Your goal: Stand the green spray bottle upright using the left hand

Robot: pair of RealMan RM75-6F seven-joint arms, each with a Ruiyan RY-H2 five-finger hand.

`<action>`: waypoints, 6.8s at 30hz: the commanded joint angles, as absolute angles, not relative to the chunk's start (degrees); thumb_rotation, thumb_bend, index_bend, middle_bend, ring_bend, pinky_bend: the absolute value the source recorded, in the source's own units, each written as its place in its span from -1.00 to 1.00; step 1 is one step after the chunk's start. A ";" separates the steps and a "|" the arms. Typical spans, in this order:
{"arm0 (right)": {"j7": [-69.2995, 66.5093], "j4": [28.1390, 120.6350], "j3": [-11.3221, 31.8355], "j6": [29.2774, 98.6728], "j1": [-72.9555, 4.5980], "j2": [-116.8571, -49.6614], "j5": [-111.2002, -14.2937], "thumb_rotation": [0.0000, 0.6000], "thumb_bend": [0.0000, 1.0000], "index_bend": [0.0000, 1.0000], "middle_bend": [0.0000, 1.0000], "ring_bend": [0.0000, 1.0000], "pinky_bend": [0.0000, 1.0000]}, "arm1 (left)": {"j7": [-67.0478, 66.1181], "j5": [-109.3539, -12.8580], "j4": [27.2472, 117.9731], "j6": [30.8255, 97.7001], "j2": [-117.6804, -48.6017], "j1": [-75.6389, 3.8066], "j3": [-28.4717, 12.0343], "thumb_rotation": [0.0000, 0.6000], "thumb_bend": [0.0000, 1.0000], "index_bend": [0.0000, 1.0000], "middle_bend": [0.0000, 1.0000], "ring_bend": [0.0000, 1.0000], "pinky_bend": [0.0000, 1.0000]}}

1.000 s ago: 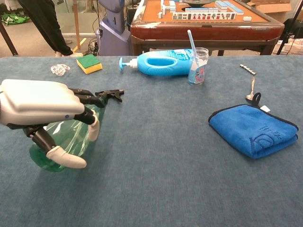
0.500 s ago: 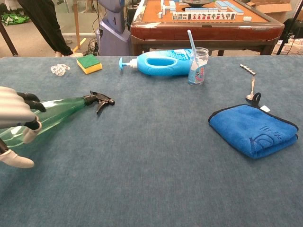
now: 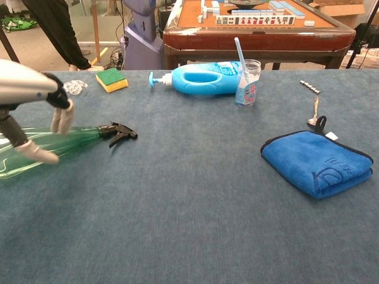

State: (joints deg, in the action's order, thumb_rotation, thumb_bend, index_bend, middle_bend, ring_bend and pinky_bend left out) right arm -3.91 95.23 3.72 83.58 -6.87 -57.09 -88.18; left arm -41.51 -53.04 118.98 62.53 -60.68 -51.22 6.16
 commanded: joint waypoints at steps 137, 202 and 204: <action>-5.22 94.52 3.48 83.78 -5.95 -57.10 -87.86 1.00 -0.44 -0.62 -0.71 -0.99 -1.00 | 23.21 -74.14 65.92 64.02 -93.91 -39.86 -16.22 0.37 -0.26 -0.36 -0.33 -0.66 -0.89; -7.79 93.55 2.52 82.91 -6.12 -56.76 -89.25 1.00 -0.43 -0.62 -0.71 -0.99 -1.00 | -4.44 -76.31 102.61 82.01 -65.50 -16.32 -4.03 0.33 -0.26 -0.81 -0.96 -1.00 -1.00; -7.73 93.71 2.41 82.74 -6.22 -56.76 -89.43 1.00 -0.43 -0.62 -0.71 -0.98 -1.00 | -5.26 -77.56 103.30 83.94 -65.75 -15.06 -3.45 0.32 -0.26 -0.81 -0.96 -1.00 -1.00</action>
State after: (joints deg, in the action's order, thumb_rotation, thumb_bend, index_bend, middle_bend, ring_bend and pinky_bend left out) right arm -7.74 93.70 2.43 82.76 -6.21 -56.76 -89.42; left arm -4.17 -76.22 102.11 82.13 -65.89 -16.57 -4.43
